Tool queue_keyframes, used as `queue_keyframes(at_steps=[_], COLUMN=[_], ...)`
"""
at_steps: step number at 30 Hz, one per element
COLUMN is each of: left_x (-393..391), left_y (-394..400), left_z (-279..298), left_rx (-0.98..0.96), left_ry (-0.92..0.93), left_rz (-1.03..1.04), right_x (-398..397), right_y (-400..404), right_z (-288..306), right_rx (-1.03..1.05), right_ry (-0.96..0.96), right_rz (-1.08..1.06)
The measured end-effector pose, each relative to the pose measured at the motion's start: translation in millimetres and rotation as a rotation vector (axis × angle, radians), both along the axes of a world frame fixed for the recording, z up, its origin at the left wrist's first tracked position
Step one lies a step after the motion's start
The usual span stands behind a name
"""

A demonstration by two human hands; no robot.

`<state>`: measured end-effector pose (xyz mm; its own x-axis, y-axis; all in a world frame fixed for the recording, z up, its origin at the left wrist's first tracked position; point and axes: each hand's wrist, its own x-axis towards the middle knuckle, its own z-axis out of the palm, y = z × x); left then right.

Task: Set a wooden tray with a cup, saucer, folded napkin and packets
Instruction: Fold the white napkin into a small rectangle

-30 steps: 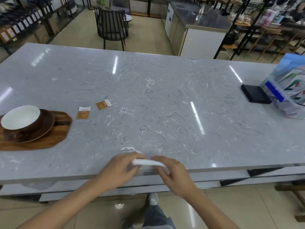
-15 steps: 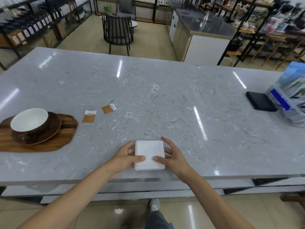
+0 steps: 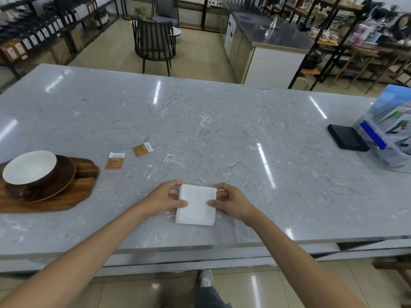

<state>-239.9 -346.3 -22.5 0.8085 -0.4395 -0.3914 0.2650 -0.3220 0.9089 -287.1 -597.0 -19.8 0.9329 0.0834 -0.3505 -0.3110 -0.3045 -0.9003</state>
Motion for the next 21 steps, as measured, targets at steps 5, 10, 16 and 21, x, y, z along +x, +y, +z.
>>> queue_keyframes(at_steps=[5, 10, 16, 21], left_x=[8.0, 9.0, -6.2, -17.6], left_y=[4.9, 6.5, 17.8, 16.6], left_z=[3.4, -2.7, -18.1, -27.5], left_rx=[0.015, 0.028, 0.037, 0.102], left_ry=[0.034, -0.062, -0.336, -0.567], left_rz=[-0.046, -0.047, -0.099, -0.098], right_x=[3.4, 1.4, -15.9, -25.0], right_y=[-1.3, -2.3, 1.1, 0.0], right_z=[-3.2, -11.9, -28.7, -35.3], right_rx=[-0.053, -0.079, -0.22, -0.32], right_ry=[-0.023, -0.102, -0.379, -0.551], right_rz=[0.101, 0.081, 0.089, 0.134])
